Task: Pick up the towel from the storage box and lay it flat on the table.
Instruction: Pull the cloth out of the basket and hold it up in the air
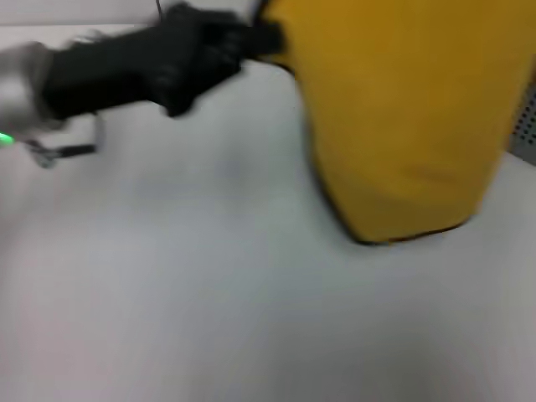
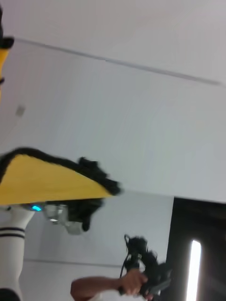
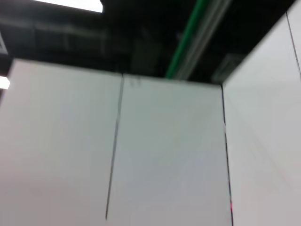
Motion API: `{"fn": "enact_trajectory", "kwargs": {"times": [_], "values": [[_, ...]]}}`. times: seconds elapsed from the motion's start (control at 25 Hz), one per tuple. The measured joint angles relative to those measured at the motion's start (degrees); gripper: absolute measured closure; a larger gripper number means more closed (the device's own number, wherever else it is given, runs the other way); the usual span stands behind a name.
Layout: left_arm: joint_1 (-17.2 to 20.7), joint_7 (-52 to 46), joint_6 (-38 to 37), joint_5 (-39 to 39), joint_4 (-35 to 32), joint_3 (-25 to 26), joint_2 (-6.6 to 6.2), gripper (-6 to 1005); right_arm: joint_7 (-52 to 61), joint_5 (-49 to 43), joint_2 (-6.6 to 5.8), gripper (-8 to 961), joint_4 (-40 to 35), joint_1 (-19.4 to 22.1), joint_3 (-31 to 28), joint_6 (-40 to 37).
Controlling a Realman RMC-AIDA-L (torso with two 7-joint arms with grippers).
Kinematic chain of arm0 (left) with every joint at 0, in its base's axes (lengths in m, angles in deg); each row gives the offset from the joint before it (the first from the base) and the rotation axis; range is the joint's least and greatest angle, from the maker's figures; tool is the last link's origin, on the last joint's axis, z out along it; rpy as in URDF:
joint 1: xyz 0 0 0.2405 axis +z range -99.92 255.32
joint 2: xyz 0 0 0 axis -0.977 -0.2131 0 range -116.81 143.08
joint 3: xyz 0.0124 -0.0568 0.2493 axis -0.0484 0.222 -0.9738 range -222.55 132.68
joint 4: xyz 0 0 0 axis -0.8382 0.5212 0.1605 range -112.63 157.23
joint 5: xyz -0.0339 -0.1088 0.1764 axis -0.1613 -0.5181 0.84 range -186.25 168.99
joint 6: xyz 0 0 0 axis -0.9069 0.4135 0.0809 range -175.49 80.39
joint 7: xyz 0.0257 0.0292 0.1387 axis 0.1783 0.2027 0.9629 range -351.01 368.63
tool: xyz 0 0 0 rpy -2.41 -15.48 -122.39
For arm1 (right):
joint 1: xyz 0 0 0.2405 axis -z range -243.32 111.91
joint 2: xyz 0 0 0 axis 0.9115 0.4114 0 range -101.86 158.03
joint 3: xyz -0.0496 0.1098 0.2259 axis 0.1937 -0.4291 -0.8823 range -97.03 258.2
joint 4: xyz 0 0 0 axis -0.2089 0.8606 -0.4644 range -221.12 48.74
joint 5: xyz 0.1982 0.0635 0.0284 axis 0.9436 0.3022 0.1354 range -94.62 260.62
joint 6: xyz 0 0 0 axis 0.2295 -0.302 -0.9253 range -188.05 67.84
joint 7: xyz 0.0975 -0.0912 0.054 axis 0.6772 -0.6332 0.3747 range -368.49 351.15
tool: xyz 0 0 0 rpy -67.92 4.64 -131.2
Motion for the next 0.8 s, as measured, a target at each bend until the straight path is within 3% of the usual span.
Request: {"fn": "enact_trajectory", "kwargs": {"times": [0.12,0.24,0.4,0.56,0.68,0.8], "values": [[3.1,-6.4,0.0,-1.8,-6.7,2.2,-3.78,982,2.8,-6.9,1.35,941,-4.0,0.0,0.1,2.6],[3.8,-12.5,0.0,0.5,-11.5,7.6,-5.73,982,5.9,-13.3,3.22,941,-9.8,0.0,0.1,5.0],[2.0,-16.3,0.1,8.3,-15.5,14.3,-6.81,982,8.1,-17.3,4.85,941,-16.7,-0.2,0.1,8.7],[-1.2,-17.6,0.1,15.8,-17.7,20.2,-7.24,983,8.4,-17.6,3.96,941,-17.3,-1.9,0.1,11.2],[-2.1,-19.7,-1.2,19.5,-19.5,21.8,-8.02,983,10.1,-17.6,3.67,941,-17.0,-2.0,0.2,9.9],[-0.3,-22.1,-4.1,21.7,-24.1,22.0,-8.31,984,11.9,-17.5,4.99,941,-17.3,0.4,0.6,6.7]]}}
